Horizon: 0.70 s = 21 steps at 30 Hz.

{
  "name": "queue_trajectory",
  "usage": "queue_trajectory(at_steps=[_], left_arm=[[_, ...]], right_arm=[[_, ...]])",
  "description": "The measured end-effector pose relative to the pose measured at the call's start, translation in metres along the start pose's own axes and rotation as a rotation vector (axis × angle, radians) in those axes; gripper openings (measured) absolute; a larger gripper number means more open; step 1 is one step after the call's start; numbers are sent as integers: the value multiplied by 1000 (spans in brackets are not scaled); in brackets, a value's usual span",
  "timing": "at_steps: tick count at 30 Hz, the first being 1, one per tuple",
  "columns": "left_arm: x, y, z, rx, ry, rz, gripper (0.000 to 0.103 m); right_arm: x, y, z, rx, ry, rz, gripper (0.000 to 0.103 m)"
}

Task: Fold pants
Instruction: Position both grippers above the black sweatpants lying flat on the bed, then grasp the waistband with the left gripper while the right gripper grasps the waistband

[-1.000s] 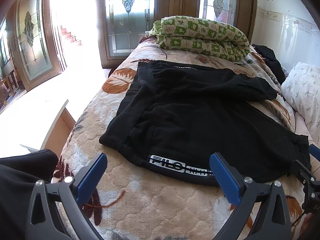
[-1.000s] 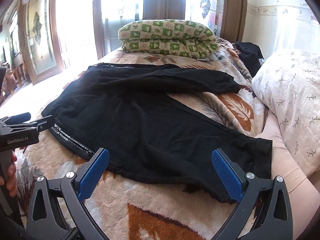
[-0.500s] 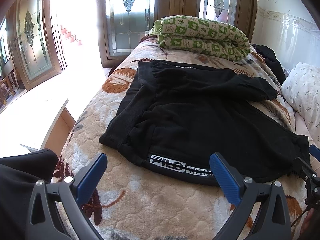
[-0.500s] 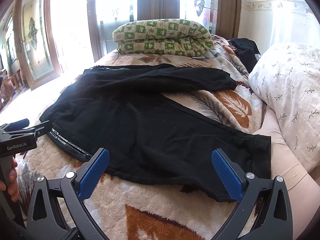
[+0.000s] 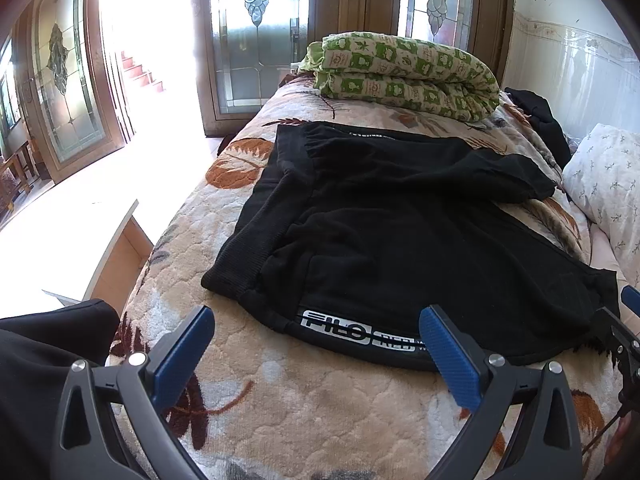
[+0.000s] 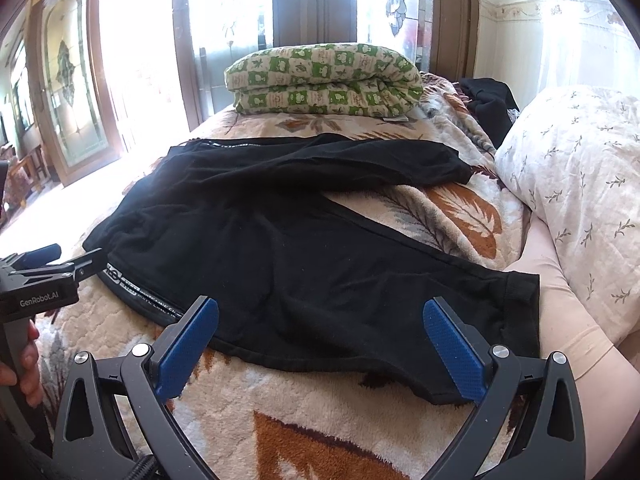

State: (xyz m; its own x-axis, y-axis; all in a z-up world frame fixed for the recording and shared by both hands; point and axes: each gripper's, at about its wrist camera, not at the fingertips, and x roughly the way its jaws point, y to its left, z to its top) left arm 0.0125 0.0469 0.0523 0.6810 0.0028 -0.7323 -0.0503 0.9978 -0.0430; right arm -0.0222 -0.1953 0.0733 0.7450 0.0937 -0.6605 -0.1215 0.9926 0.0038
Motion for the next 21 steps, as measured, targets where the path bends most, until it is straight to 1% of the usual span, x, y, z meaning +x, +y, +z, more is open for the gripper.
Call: queue_trajectory(at_steps=[7,11,15,18,21], left_arm=[[-11,-2,2,16,-6,-5,103],[-14,-4,9,29,-14,-9,103],[-12,-3,17,26,-10,-13,103],[-8,-3,22,33,-7,-5,103],[-5,-5,28,43,-6,-5,103]], right_arm=[[-10,-4,8,37,-11,16,103],[-11,-4,18,35,10,41,103],[-9,-1,35,-20,12,52,103],[-3,3,48,-85,10,44,103],[2,6,59,-122,5,44,103]])
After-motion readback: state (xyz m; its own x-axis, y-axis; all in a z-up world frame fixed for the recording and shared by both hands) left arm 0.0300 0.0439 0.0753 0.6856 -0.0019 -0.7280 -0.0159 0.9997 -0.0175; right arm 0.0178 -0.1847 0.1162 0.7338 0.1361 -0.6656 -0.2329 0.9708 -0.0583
